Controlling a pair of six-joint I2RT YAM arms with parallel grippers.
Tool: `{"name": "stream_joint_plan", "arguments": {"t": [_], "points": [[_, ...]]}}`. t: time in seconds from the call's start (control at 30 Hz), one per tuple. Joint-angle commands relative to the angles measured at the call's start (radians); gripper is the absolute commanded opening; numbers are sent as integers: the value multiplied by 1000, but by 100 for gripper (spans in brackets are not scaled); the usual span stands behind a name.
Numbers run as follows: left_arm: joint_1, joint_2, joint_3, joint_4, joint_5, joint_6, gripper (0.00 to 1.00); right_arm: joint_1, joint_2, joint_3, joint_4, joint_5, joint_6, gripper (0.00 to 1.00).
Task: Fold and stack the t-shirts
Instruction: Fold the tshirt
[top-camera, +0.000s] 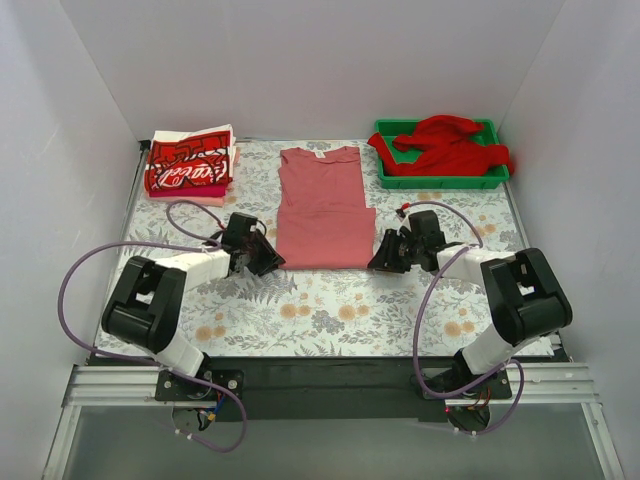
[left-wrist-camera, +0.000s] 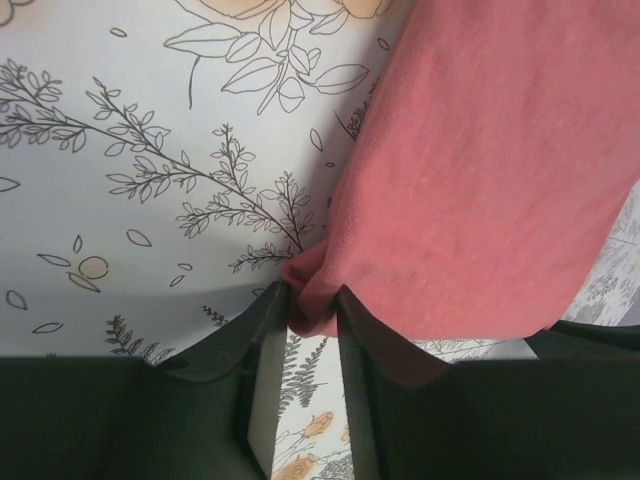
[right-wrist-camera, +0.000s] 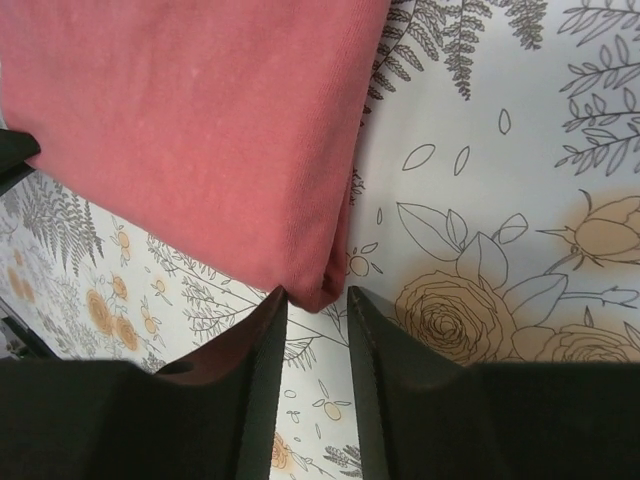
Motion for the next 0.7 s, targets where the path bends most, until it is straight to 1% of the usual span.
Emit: {"name": "stream_joint_plan", "arguments": {"t": [0.0, 0.03, 0.1, 0.27, 0.3, 0.37, 0.5, 0.53, 0.6, 0.63, 0.67], "points": [[-4, 47, 16, -30, -44, 10, 25, 2, 40, 12, 9, -5, 8, 36], [-4, 53, 23, -30, -42, 12, 18, 2, 45, 15, 7, -3, 6, 33], [-4, 72, 30, -30, -44, 16, 0, 2, 54, 23, 7, -5, 1, 27], [-4, 75, 21, -24, -50, 29, 0, 2, 83, 44, 10, -19, -12, 13], [-4, 69, 13, -23, -57, 30, 0, 2, 83, 47, 7, -22, -18, 8], [-4, 29, -4, -20, -61, 32, 0, 2, 74, 46, 4, -52, -34, 1], [-13, -87, -108, -20, -53, 12, 0, 3, -34, -14, -17, -75, -67, 1], [-17, -144, -136, -18, -48, -3, 0, 5, -58, -46, -30, -81, -81, 1], [-31, -213, -177, -44, -24, -13, 0, 8, -129, -83, -86, -91, -97, 1], [-42, -248, -228, -53, -19, -19, 0, 12, -157, -125, -106, -88, -101, 1], [-53, -337, -252, -78, -16, -34, 0, 15, -188, -146, -123, -88, -113, 1]]}}
